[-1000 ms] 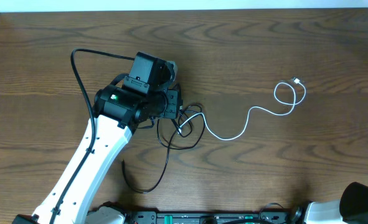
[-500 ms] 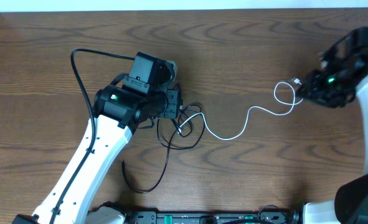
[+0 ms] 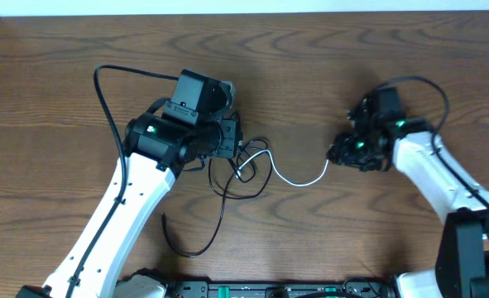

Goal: Untangle cables

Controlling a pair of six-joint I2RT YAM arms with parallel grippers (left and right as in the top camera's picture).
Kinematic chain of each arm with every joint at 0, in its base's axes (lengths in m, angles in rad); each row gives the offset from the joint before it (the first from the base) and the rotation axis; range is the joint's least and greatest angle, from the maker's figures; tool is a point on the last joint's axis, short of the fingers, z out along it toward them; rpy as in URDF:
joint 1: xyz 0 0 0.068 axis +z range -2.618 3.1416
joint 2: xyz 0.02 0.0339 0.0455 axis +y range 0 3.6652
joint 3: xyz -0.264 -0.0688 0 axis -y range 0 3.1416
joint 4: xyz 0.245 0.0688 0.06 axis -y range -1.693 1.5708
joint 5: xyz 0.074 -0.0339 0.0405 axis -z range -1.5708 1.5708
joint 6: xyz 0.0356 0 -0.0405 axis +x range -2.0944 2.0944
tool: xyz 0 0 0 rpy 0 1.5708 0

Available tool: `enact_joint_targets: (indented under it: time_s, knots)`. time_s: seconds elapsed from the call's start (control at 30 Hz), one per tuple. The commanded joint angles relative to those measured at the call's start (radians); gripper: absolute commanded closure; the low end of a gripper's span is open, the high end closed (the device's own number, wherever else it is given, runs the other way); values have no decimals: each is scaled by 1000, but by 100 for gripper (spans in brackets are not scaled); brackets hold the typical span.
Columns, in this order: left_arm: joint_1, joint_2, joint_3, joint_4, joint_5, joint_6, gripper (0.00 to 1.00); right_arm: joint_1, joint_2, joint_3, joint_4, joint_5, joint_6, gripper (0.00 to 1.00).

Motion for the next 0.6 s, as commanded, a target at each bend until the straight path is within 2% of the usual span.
enact_joint_targets:
  time_s: [0.0,0.1,0.17,0.2,0.4,0.57]
  knots:
    - [0,4,10,-3,-11,13,92,64,-10,-87,120,-6,130,53]
    - [0,3,10,-3,-11,13,92,102,-10,-132,222,-6,159,73]
    - [0,3,10,-3,-11,14,92,113,-10,-138,264,-6,159,93]
    - [0,3,10,-3,-11,14,92,113,-10,-138,274,-6,159,99]
    - [0,3,10,-6,-11,14,92,33,-22,-56,246,-45,144,99]
    - [0,3,10,-18,-14,14,92,-157,-67,183,117,-217,87,99]
